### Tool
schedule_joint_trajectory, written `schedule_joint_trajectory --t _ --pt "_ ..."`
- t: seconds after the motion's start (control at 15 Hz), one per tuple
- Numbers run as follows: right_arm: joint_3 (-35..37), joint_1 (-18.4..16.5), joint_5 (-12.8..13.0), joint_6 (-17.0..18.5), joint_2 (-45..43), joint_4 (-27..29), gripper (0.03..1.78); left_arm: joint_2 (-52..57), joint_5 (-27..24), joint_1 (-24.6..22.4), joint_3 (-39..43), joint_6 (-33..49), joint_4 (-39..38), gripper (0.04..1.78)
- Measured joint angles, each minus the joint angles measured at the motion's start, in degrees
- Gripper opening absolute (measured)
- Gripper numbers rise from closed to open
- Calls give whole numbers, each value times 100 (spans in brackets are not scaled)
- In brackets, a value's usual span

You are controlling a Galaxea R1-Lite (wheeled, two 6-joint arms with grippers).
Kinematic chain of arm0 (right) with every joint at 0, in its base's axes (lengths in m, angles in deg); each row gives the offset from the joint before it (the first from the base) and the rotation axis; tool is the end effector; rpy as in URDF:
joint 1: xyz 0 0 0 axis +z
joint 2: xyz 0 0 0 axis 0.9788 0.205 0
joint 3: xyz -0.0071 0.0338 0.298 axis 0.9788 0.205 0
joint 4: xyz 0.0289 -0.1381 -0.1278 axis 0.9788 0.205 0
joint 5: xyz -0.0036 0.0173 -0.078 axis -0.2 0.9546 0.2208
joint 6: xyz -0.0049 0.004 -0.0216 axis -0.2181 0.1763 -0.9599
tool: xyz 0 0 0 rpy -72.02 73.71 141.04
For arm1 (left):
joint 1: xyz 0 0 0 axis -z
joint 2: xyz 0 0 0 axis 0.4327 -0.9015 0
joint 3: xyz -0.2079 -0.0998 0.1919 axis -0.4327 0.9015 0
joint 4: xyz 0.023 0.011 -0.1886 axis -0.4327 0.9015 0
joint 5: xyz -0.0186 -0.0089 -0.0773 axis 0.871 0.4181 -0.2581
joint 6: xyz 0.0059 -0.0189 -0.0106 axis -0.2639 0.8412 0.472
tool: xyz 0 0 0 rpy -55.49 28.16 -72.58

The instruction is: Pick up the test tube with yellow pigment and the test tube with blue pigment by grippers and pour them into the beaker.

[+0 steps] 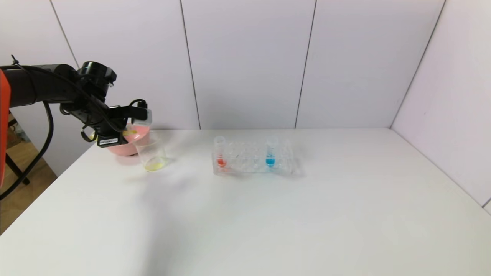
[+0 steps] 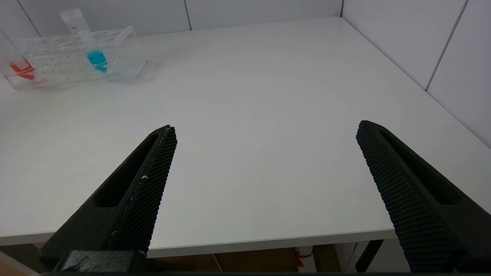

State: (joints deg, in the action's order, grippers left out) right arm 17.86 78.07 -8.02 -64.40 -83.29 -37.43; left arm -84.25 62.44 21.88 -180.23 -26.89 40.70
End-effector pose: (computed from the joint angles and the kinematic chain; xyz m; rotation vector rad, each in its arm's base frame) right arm -0.0226 -0.0008 0.0758 0.0962 -0.0037 -0.0400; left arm 0.4181 0.0281 0.2156 1.2598 0.7834 -0.5157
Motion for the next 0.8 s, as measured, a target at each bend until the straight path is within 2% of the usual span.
schedule_joint_trajectory --t 0.33,0.6,0.8 --pt "0 0 0 0 0 2 171 0 11 41 0 34 -41 54" --pt "0 0 0 0 0 2 171 -15 313 105 0 41 -33 54" --pt "0 0 0 0 0 5 171 -63 349 123 0 94 30 54"
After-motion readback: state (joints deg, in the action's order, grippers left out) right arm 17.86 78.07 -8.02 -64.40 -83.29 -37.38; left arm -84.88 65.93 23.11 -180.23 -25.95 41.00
